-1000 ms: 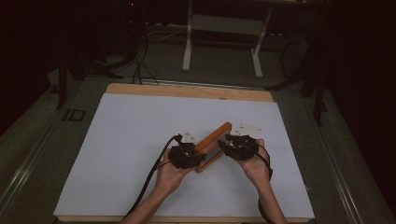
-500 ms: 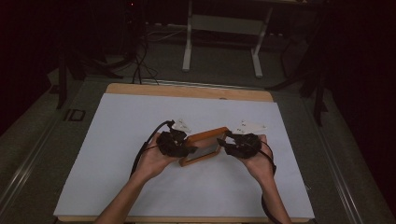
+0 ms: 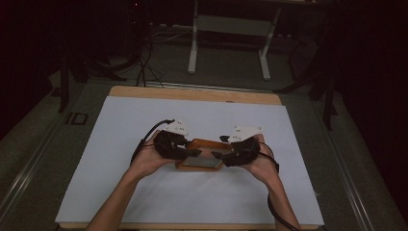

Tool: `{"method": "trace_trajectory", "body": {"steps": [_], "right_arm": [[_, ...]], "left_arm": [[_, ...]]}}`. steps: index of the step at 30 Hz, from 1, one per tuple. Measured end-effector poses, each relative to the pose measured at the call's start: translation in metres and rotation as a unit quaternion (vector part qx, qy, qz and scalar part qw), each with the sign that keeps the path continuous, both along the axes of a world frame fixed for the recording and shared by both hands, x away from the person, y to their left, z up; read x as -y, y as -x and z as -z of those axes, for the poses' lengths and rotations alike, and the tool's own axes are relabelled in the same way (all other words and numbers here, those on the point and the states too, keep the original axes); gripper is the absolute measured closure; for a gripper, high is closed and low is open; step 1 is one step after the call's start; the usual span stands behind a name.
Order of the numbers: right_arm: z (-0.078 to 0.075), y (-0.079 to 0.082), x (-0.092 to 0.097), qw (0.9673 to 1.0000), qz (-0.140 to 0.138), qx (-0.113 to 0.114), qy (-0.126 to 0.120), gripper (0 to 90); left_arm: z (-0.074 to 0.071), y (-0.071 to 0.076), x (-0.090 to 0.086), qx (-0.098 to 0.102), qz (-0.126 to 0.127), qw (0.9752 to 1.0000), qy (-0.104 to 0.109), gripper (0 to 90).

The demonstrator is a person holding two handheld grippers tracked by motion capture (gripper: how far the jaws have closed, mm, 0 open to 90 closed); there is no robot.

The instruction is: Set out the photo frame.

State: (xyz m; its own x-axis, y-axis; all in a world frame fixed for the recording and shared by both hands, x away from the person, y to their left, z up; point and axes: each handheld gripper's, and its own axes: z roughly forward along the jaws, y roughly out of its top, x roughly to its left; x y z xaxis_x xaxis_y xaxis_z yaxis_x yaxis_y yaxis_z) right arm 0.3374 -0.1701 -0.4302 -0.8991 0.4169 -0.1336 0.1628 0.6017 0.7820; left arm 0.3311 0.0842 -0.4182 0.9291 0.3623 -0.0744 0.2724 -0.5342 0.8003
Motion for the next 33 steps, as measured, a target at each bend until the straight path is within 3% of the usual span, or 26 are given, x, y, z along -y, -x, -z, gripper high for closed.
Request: {"method": "trace_trajectory", "body": {"steps": [3, 6, 10, 12, 17, 20, 25, 31, 33], "right_arm": [[0.000, -0.001, -0.002, 0.9997, -0.022, -0.001, 0.006, 34.6], [-0.001, -0.002, -0.004, 0.9989, -0.045, -0.010, 0.002, 35.7], [-0.001, -0.003, -0.005, 0.9972, -0.073, -0.018, 0.002, 48.4], [-0.001, -0.003, -0.005, 0.9970, -0.076, -0.011, 0.008, 52.1], [-0.003, 0.001, 0.000, 0.9949, -0.099, -0.012, 0.012, 63.5], [-0.003, 0.005, -0.001, 0.9947, -0.100, 0.004, 0.023, 65.2], [-0.004, 0.005, 0.001, 0.9949, -0.097, 0.007, 0.026, 67.4], [-0.003, 0.005, 0.006, 0.9955, -0.092, 0.007, 0.022, 68.4], [-0.003, 0.005, 0.008, 0.9956, -0.092, 0.005, 0.019, 68.4]], "left_arm": [[-0.001, 0.003, 0.003, 0.019, 0.027, 0.9994, 0.005, 68.8], [0.000, 0.004, 0.005, 0.030, 0.040, 0.9987, 0.009, 68.7], [0.001, 0.000, 0.003, 0.024, 0.042, 0.9987, 0.017, 68.5], [0.002, -0.002, 0.001, 0.020, 0.045, 0.9985, 0.024, 67.8], [0.004, -0.007, -0.003, 0.000, 0.041, 0.9983, 0.040, 61.7], [0.004, -0.008, -0.002, -0.001, 0.036, 0.9985, 0.041, 57.4], [0.007, -0.010, -0.004, -0.009, 0.024, 0.9991, 0.034, 41.1], [0.013, -0.013, -0.014, -0.016, 0.010, 0.9980, 0.061, 36.2], [0.014, -0.014, -0.016, -0.013, 0.002, 0.9981, 0.060, 34.2]]}}
